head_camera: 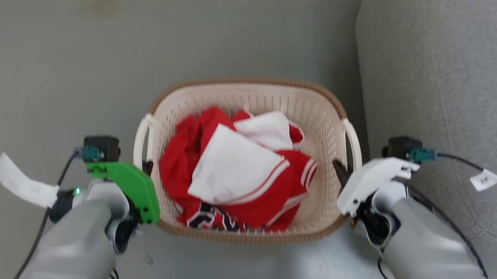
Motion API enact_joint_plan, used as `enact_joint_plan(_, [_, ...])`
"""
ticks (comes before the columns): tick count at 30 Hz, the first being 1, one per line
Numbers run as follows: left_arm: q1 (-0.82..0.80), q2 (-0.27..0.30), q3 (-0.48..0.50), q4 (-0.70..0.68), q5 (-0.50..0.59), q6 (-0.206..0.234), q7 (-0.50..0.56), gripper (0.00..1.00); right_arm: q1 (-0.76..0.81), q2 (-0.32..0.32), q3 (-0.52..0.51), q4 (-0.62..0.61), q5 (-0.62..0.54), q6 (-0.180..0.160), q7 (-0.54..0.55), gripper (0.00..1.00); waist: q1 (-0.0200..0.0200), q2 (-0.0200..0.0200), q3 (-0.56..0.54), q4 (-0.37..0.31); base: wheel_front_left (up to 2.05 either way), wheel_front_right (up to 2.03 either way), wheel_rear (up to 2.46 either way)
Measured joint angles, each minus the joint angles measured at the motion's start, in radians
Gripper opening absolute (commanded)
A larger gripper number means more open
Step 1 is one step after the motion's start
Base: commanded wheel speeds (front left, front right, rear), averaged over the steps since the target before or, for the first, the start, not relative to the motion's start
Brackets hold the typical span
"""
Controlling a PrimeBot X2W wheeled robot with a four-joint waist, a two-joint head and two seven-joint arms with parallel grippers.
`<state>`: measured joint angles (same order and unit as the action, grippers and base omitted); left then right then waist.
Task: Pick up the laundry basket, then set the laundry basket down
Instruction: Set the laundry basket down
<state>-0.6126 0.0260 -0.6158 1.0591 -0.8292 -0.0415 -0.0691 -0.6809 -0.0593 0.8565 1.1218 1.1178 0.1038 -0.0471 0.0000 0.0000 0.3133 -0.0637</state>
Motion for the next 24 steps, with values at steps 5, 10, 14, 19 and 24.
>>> enact_joint_plan(5, [-0.057,0.009,0.001,-0.004,0.009,0.007,-0.008,0.00,-0.058,0.000,-0.002,-0.005,0.000,0.000,-0.015,0.00,0.0001,0.0000,0.061,-0.001,0.00,0.00,0.00])
enact_joint_plan(10, [-0.114,0.016,0.002,-0.008,0.031,0.017,-0.019,0.00,-0.118,-0.002,-0.003,-0.009,-0.002,0.000,-0.025,0.00,0.0001,0.0000,0.124,-0.001,0.00,0.00,0.00])
enact_joint_plan(14, [-0.158,0.022,0.002,-0.013,0.040,0.030,-0.029,0.00,-0.164,-0.002,-0.004,-0.011,-0.011,0.000,-0.041,0.00,0.0001,0.0000,0.175,0.000,0.00,0.00,0.00])
enact_joint_plan(19, [-0.210,0.030,0.002,-0.029,0.053,0.041,-0.056,0.00,-0.225,-0.003,-0.016,-0.013,-0.011,0.000,-0.063,0.00,0.0001,0.0000,0.240,0.002,0.00,0.00,0.00])
enact_joint_plan(24, [-0.277,0.039,0.003,-0.035,0.062,0.052,-0.067,0.00,-0.290,-0.005,-0.022,-0.023,-0.013,0.000,-0.082,0.00,0.0002,0.0000,0.318,0.006,0.00,0.00,0.00])
